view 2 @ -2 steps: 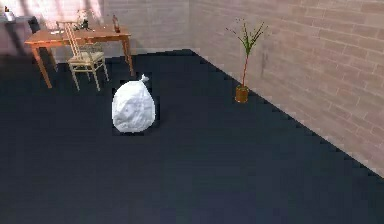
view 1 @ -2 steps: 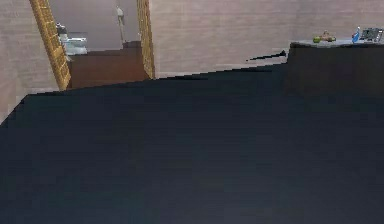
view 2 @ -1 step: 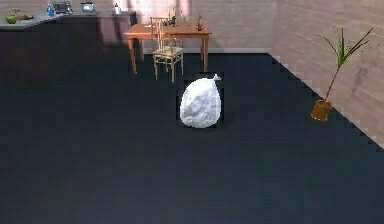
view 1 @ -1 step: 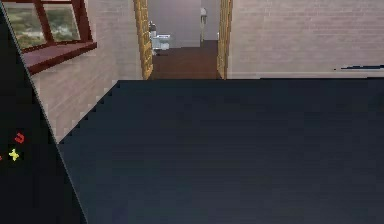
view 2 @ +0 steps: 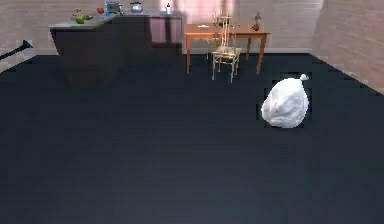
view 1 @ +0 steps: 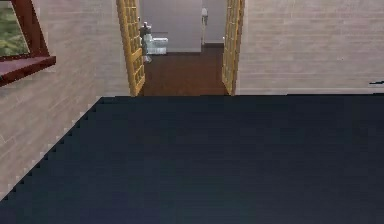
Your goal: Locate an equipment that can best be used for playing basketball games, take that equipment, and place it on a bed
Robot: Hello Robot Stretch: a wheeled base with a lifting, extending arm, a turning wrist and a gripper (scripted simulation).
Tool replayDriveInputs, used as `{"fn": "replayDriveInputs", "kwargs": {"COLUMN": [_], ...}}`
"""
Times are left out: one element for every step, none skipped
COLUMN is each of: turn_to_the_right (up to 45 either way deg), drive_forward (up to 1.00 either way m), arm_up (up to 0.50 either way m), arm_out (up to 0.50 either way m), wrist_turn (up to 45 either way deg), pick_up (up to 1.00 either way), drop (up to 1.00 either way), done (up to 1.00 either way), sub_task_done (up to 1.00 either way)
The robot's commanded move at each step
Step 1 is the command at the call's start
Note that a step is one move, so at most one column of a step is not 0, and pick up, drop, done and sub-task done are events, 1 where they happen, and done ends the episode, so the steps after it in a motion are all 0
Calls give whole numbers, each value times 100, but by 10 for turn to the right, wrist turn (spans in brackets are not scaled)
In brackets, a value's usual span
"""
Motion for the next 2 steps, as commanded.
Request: {"fn": "replayDriveInputs", "kwargs": {"turn_to_the_right": [0, 0], "drive_forward": [100, 100], "arm_up": [0, 0], "arm_out": [0, 0], "wrist_turn": [0, 0], "pick_up": [0, 0], "drop": [0, 0], "done": [0, 0], "sub_task_done": [0, 0]}}
